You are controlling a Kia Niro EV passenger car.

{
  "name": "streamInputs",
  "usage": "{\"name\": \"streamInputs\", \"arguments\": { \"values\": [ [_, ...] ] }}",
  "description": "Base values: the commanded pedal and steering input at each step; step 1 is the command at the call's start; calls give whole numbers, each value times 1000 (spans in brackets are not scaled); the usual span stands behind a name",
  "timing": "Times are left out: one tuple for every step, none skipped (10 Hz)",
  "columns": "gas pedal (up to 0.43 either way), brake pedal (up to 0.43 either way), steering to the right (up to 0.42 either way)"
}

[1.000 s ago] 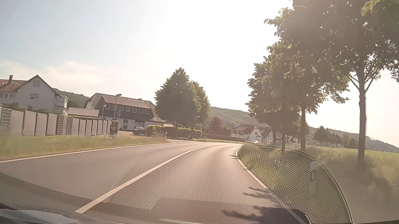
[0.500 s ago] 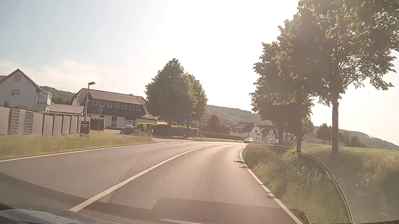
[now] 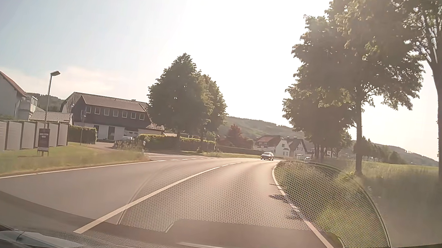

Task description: Follow the waypoints while adhering to traffic rules and regulations

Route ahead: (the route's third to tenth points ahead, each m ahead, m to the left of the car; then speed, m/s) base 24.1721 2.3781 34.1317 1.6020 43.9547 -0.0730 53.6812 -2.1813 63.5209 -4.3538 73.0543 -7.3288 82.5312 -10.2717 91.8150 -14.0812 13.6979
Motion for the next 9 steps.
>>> {"name": "streamInputs", "arguments": {
  "values": [
    [169, 0, 10],
    [177, 0, 12],
    [189, 0, 13],
    [197, 0, 13],
    [197, 0, 14],
    [209, 0, 16],
    [209, 0, 19],
    [209, 0, 20],
    [209, 0, 20]
  ]
}}
